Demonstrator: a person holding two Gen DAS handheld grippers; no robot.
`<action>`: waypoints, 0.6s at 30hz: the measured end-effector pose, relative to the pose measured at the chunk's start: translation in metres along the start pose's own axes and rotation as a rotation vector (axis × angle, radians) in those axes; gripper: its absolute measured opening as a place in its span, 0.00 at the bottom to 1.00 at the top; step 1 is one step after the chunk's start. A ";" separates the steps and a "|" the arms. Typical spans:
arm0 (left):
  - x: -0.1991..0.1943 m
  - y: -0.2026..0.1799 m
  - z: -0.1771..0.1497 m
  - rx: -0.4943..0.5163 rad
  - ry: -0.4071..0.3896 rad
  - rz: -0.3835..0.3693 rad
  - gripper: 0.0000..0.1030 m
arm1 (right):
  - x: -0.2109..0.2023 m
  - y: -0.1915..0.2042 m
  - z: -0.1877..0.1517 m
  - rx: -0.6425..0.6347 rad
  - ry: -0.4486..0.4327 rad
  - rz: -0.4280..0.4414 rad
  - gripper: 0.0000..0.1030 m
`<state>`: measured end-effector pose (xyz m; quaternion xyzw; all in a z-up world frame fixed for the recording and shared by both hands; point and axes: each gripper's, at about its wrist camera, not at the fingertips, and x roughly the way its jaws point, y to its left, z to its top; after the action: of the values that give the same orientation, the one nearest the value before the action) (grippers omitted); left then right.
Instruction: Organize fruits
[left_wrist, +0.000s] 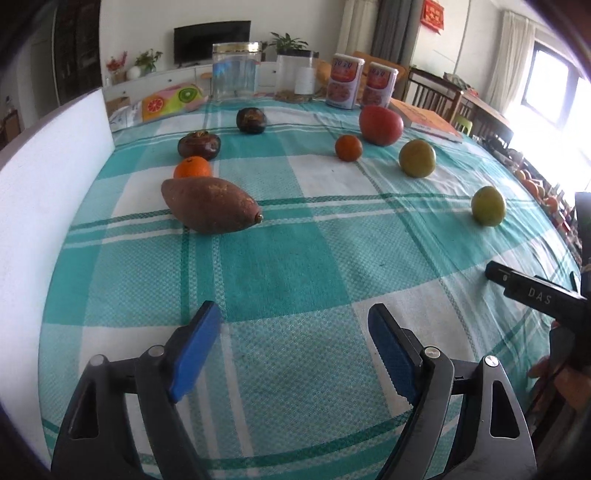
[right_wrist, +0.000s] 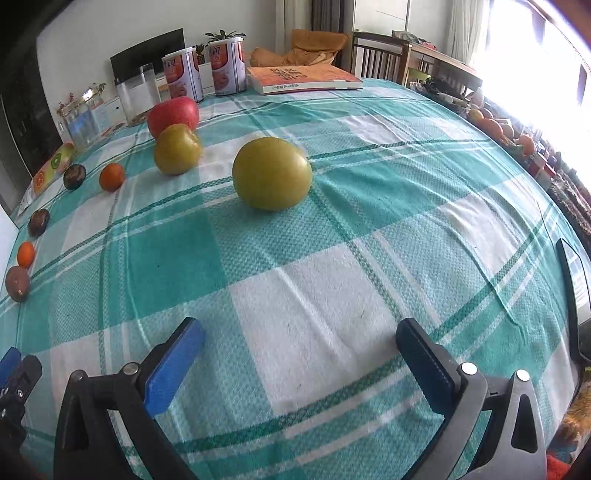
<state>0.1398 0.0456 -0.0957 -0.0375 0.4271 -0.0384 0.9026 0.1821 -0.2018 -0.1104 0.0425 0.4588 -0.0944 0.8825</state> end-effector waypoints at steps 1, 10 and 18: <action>0.002 -0.004 0.000 0.018 0.008 0.007 0.87 | 0.002 0.000 0.003 -0.001 0.000 0.005 1.00; 0.008 -0.015 -0.001 0.078 0.034 0.074 0.91 | 0.003 0.000 0.000 -0.008 -0.003 0.007 1.00; 0.008 -0.015 -0.001 0.078 0.034 0.074 0.91 | 0.003 0.000 0.001 -0.009 -0.003 0.007 1.00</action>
<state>0.1439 0.0297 -0.1011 0.0140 0.4417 -0.0222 0.8968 0.1843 -0.2025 -0.1120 0.0403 0.4578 -0.0892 0.8836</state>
